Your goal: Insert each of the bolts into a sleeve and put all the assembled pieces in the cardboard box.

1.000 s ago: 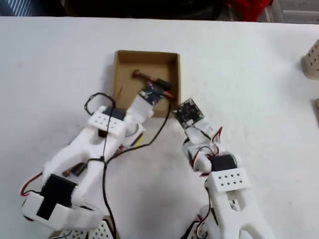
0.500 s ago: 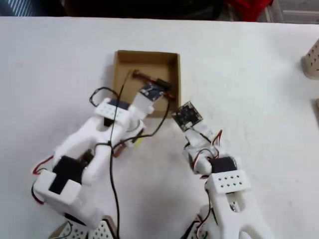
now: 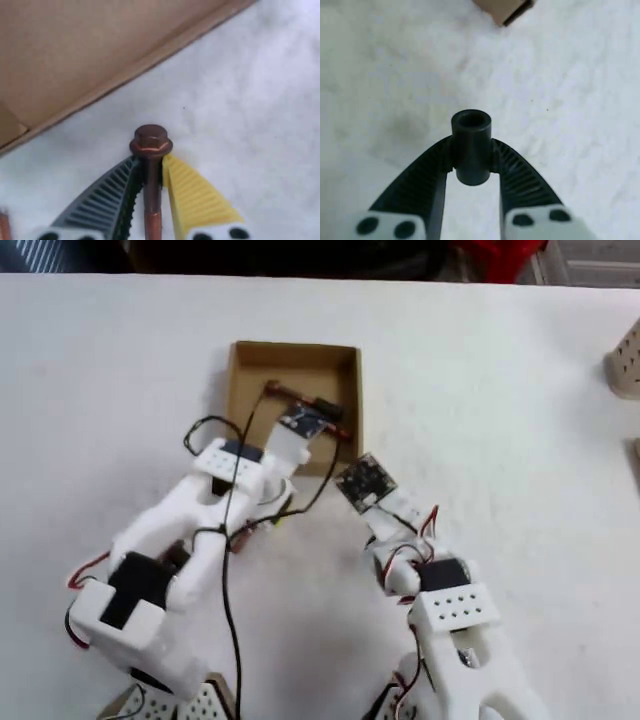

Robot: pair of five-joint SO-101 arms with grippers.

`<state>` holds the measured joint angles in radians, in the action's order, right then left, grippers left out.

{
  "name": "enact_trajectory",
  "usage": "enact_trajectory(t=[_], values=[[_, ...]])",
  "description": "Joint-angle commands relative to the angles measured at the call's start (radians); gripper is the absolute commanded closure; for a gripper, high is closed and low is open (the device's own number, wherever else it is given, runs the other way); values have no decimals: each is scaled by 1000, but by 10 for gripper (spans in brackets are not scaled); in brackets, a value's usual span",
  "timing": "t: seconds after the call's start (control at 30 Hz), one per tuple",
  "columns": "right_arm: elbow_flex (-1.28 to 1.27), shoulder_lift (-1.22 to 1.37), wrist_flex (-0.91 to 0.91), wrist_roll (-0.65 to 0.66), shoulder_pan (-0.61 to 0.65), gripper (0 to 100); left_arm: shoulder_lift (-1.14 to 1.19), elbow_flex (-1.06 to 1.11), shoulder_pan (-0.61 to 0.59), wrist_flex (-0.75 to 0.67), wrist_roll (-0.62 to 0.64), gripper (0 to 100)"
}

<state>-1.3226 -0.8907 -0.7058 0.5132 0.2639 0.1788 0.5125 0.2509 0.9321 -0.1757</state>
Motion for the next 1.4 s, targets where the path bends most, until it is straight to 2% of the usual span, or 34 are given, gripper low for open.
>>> enact_trajectory(t=[0.0, 0.13, 0.27, 0.4, 0.53, 0.6, 0.87, 1.17, 1.23, 1.37], values=[[5, -21, 4, 9, 45, 979, -39, 17, -8, -72, 29, 980], [-6, -21, 4, 6, 102, 979, -170, 164, -8, -196, 29, 980], [-57, -21, 48, 3, 225, 979, -334, 336, -8, -344, 29, 979], [-61, -21, 68, -12, 326, 979, -409, 399, -21, -381, 29, 978], [-66, -21, 176, -110, 423, 979, -412, 397, -59, -382, 34, 978], [-68, -21, 216, -118, 447, 979, -415, 397, -70, -382, 37, 978], [-78, -13, 585, -124, 452, 979, -417, 367, -194, -408, 38, 978], [-106, -13, 855, -127, 455, 979, -418, 370, -231, -477, 63, 978], [-140, -12, 921, -186, 455, 979, -418, 371, -262, -511, 138, 977], [-173, -12, 977, -443, 394, 981, -412, 374, -294, -560, 222, 977]])
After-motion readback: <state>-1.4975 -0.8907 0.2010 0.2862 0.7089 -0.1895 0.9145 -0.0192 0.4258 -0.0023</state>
